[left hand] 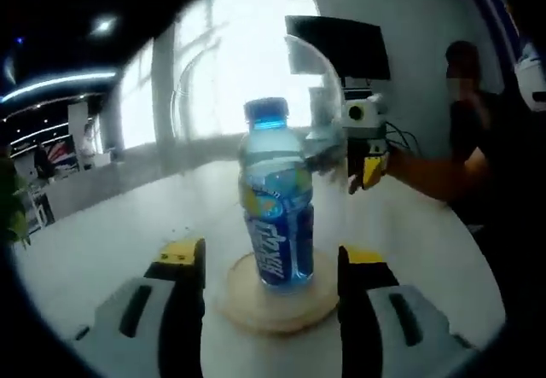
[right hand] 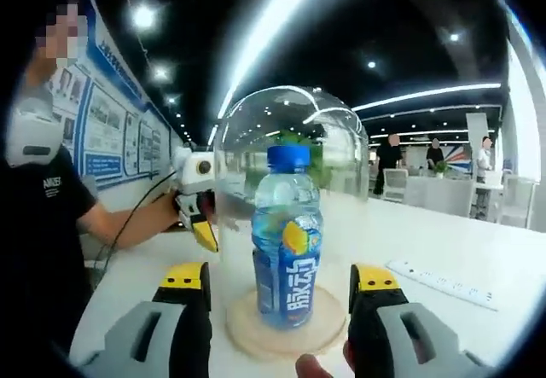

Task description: Open the cover put in the Mizone put the cover back on

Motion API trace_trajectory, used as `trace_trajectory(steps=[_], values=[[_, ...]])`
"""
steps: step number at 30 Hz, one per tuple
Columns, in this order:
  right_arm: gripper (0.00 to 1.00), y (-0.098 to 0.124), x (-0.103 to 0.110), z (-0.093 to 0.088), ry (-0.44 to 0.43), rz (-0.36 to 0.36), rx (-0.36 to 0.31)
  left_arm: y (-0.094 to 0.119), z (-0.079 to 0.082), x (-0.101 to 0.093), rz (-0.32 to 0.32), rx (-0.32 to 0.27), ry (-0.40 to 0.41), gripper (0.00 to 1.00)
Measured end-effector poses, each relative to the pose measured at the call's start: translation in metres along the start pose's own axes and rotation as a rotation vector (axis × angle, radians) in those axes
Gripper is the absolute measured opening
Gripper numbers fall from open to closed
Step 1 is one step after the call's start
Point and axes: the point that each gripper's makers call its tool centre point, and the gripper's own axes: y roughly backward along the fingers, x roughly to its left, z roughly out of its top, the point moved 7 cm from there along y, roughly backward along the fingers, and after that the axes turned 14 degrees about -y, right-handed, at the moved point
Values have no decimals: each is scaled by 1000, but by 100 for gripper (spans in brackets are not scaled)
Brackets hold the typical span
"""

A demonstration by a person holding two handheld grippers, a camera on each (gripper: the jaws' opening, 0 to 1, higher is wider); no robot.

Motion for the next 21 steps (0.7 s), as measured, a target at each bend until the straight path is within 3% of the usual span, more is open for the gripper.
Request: trace_trajectory(steps=[10, 15, 21], values=[[47, 19, 26, 3, 33, -71, -52, 21, 6, -22, 97, -25, 6, 46], [45, 35, 33, 1, 38, -118, -79, 31, 12, -29, 156, -52, 8, 40], [34, 55, 43, -12, 26, -171, -127, 48, 17, -45, 241, -98, 5, 26]])
